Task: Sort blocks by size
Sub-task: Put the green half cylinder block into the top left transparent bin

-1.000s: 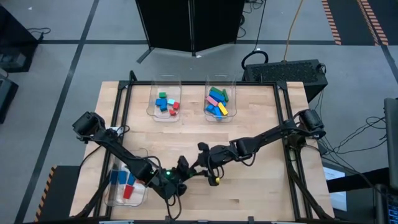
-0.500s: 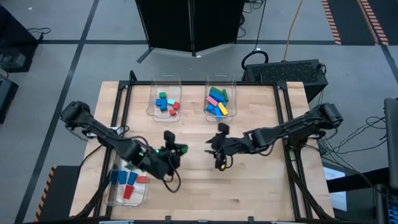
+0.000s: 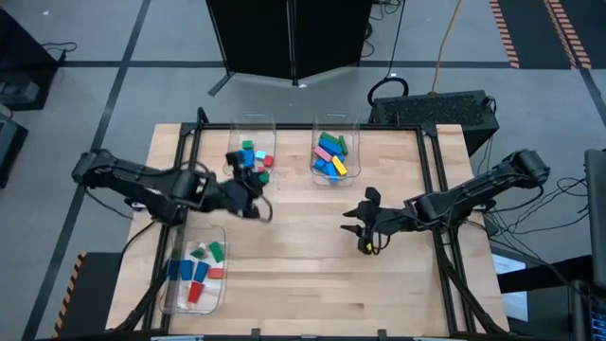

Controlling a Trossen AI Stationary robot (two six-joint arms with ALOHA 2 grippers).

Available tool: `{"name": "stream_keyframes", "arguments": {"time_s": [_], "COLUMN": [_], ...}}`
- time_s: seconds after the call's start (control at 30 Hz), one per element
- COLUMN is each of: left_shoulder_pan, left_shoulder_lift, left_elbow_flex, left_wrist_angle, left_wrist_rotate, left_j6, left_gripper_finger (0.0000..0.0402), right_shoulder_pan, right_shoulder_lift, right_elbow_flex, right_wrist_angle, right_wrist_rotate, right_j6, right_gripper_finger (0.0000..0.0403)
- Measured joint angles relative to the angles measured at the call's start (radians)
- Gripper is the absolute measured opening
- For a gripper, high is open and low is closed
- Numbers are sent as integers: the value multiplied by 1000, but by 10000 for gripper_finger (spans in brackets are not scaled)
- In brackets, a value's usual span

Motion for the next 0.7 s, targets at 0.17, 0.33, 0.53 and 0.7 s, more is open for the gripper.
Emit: {"name": "stream_keyframes", "arguments": {"time_s": [0.17, 0.33, 0.53, 0.7], "left_shoulder_pan": [197, 427, 670, 795], "left_shoulder_lift": [-10, 10, 73, 147], "left_elbow_flex": [0, -28, -51, -51], "left_wrist_angle": [-6, -3, -33, -28], "left_wrist_rotate": [118, 318, 495, 614], "left_j6": [-49, -113, -147, -147], "left_gripper_finger": [87, 87, 87, 87], "right_shoulder_pan": [18, 55, 79, 82], "right_shoulder_lift": [-38, -39, -39, -39], "right_elbow_flex": [-62, -64, -64, -64], "right_wrist_angle": [34, 88, 116, 117], "right_wrist_rotate": [0, -2, -2, -2], "right_j6": [71, 52, 25, 24], "right_gripper_finger": [161, 161, 161, 161]}}
